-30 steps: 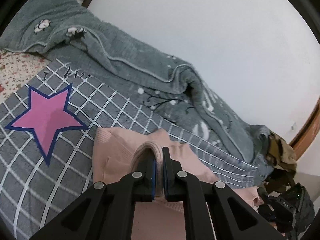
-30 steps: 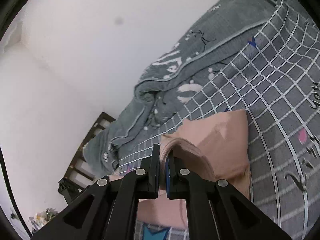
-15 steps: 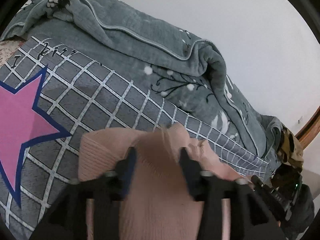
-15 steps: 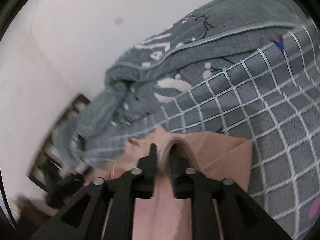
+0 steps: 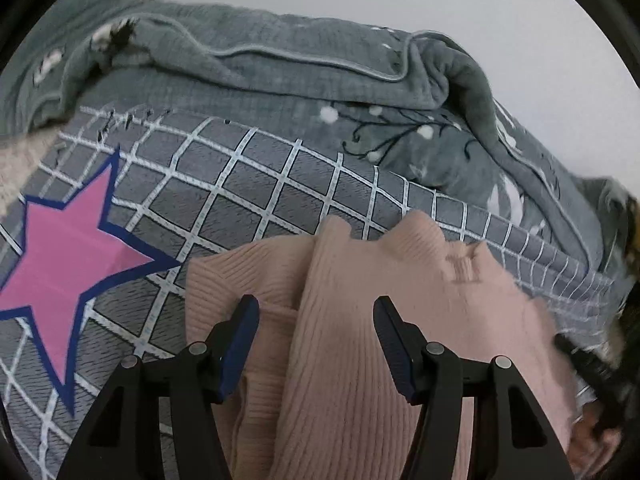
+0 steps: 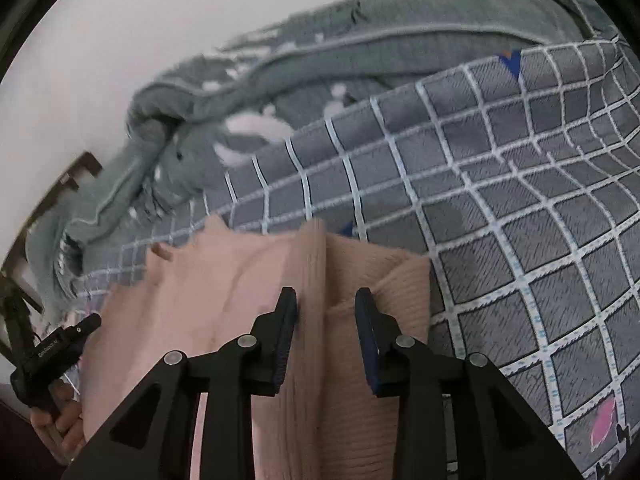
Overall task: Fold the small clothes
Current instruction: 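Lift the hem with both grippers and fold it toward the collar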
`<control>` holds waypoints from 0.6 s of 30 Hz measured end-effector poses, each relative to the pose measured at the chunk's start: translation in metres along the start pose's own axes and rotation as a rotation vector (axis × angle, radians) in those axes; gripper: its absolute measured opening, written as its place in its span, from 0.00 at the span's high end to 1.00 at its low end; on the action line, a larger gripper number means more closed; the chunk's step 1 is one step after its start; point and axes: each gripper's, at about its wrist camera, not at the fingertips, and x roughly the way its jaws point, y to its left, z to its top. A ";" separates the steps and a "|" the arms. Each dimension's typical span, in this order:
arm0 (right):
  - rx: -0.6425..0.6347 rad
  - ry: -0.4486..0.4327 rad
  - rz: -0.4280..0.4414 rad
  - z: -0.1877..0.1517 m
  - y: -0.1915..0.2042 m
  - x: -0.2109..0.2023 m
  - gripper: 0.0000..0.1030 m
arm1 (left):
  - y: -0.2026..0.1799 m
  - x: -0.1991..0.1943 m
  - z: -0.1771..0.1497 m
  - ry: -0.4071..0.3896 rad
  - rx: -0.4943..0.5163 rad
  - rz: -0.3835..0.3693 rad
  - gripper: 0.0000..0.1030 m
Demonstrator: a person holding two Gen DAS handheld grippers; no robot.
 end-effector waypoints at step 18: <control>-0.138 -0.069 -0.023 -0.066 0.013 -0.103 0.46 | 0.034 -0.072 -0.038 -0.081 -0.092 -0.125 0.37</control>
